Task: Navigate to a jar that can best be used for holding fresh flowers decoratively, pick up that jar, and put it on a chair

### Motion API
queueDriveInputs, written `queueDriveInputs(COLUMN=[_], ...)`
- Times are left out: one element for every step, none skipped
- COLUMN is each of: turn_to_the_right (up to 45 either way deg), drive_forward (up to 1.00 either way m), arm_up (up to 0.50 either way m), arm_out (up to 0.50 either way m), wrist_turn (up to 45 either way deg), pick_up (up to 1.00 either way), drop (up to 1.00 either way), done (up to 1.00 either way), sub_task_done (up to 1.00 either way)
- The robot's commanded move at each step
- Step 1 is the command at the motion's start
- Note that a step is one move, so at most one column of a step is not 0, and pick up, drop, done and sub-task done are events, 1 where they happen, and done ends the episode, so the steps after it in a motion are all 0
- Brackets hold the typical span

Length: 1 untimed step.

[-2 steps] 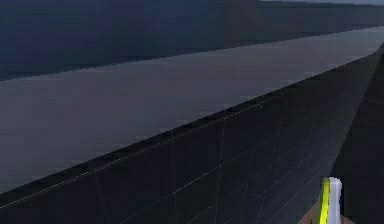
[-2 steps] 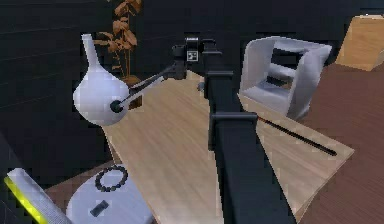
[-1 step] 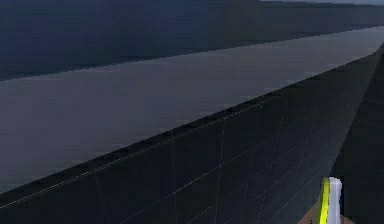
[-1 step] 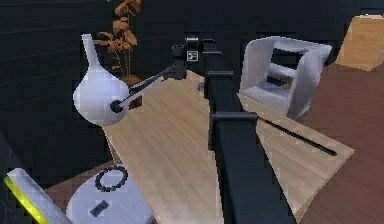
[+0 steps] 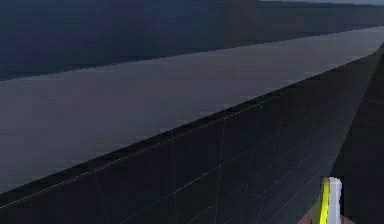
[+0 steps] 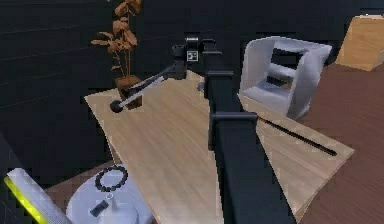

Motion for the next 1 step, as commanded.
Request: queueDriveInputs(turn_to_the_right=[0.0], drive_forward=[0.0], arm_up=[0.0], arm_out=[-0.1], wrist_turn=[0.0], pick_up=[0.0], drop=[0.0], done=[0.0], sub_task_done=[0.0])
